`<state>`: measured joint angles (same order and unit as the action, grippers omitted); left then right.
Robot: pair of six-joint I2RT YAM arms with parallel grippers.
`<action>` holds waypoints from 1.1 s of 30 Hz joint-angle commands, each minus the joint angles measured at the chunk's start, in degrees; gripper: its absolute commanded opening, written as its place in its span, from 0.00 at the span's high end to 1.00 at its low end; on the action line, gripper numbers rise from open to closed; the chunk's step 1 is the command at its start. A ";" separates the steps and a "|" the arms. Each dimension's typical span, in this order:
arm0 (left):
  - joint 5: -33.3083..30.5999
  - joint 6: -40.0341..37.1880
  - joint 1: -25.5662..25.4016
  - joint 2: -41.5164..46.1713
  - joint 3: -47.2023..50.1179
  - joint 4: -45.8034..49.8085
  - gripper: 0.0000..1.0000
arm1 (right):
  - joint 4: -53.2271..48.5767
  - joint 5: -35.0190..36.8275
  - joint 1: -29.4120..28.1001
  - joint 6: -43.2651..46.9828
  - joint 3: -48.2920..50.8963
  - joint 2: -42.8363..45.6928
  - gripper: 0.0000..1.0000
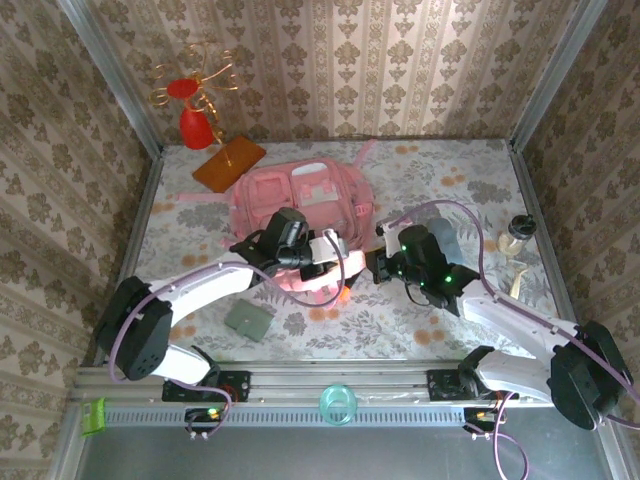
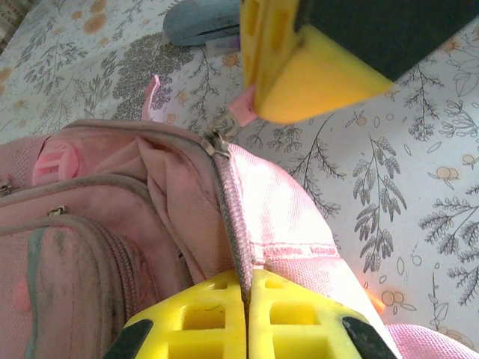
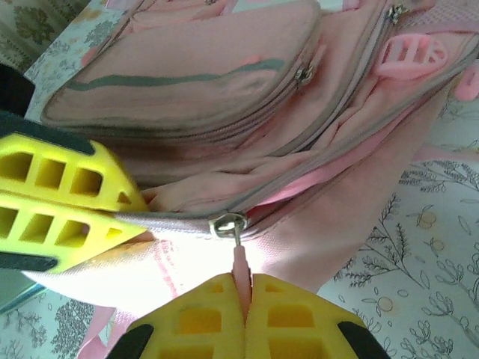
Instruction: Pack books, pencil case, and school supplies into a backpack
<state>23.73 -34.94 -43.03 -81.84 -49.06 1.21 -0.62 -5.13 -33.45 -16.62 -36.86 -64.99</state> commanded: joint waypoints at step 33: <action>11.53 -3.21 13.49 13.65 12.08 -9.19 1.00 | -0.78 10.45 17.57 -1.98 -17.30 -29.76 1.00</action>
<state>33.36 -37.98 -30.83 -70.43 -37.12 -4.51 -2.37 -1.43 -18.72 -16.91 -51.96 -92.20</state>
